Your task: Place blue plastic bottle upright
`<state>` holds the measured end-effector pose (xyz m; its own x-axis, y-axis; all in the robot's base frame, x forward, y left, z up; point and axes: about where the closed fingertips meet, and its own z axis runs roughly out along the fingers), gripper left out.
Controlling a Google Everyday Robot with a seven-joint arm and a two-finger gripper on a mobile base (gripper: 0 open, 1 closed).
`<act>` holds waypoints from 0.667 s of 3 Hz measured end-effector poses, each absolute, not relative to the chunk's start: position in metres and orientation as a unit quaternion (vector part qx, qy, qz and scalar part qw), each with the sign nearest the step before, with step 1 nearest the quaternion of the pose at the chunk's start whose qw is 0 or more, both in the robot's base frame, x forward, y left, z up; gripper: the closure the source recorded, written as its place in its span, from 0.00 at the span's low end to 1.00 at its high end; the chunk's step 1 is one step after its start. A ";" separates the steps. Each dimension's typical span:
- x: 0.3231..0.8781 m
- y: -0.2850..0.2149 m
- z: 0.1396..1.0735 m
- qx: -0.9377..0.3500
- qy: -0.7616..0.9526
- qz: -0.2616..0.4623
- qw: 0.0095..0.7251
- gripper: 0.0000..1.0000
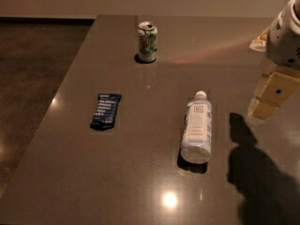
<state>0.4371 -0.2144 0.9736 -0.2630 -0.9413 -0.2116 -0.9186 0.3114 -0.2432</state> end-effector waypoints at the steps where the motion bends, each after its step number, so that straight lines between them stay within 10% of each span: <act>1: 0.437 -0.210 0.961 -0.544 0.823 -0.044 0.159 0.00; 2: 0.439 -0.196 0.938 -0.494 0.855 -0.050 0.152 0.00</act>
Offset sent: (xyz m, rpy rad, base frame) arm 0.0044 0.0231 -0.0605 0.0078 0.0279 -0.3401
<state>0.4394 -0.1960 0.9379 -0.4662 -0.8590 -0.2117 -0.8287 0.5077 -0.2354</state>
